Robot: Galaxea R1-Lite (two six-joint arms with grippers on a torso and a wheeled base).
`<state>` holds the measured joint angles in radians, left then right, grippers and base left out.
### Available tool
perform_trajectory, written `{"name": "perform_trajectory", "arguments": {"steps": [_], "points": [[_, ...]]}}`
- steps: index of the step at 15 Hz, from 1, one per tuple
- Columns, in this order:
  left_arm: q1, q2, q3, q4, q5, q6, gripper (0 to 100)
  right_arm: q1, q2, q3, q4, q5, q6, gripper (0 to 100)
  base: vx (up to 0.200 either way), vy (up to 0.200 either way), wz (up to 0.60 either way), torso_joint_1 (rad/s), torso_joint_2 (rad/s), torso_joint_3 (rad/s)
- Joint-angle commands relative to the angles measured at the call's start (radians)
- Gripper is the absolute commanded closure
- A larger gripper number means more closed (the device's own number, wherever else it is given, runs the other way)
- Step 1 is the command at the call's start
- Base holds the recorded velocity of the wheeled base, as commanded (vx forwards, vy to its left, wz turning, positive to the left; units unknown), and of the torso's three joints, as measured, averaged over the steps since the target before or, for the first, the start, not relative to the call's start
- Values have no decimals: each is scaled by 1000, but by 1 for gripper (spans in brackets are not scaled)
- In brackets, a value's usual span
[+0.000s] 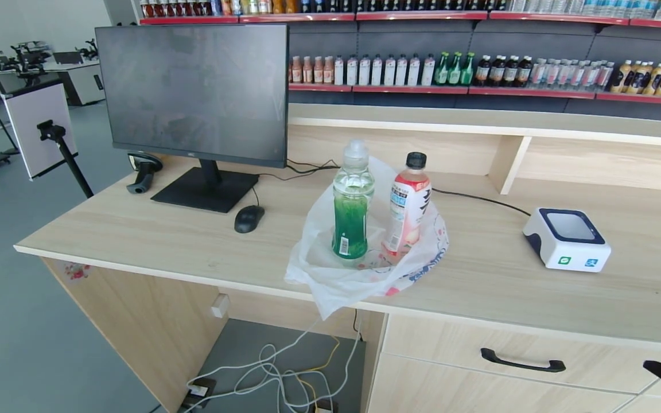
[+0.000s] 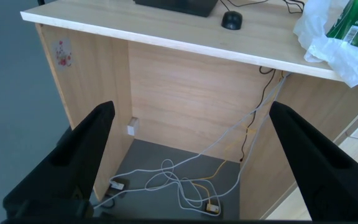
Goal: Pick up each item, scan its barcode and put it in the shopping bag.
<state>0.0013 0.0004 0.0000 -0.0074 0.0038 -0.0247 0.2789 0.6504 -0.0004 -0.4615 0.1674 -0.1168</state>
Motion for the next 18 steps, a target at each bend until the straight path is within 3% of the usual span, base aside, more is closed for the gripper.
{"name": "perform_trajectory", "arguments": {"steps": [1, 4, 7, 9, 10, 11, 14, 17, 18], "points": [[0, 1, 0, 0, 1, -1, 0, -4, -551, -16, 480, -2, -7, 0, 0, 0, 0, 0, 0, 0], [0, 1, 0, 0, 1, 2, 0, -30, -535, 0, 455, -126, 103, 0, 0, 0, 0, 0, 0, 0], [0, 1, 0, 0, 1, 2, 0, -109, -479, 0, 455, -129, 108, 0, 0, 0, 0, 0, 0, 0], [0, 1, 0, 0, 1, -1, 0, -230, -474, 0, 457, -128, 105, 0, 0, 0, 0, 0, 0, 0], [0, 1, 0, 0, 1, -1, 0, -357, -502, 0, 455, -128, 80, 0, 0, 0, 0, 0, 0, 0], [0, 1, 0, 0, 1, -3, 0, -408, -557, 0, 455, -128, 68, 0, 0, 0, 0, 0, 0, 0], [0, 1, 0, 0, 1, -3, 0, -408, -558, 0, 455, -117, 65, 0, 0, 0, 0, 0, 0, 0], [0, 1, 0, 0, 1, -3, 0, -285, -568, 0, 457, -112, 66, 0, 0, 0, 0, 0, 0, 0], [0, 1, 0, 0, 1, -1, 0, -290, -575, 0, 457, -117, 101, 0, 0, 0, 0, 0, 0, 0]]}}
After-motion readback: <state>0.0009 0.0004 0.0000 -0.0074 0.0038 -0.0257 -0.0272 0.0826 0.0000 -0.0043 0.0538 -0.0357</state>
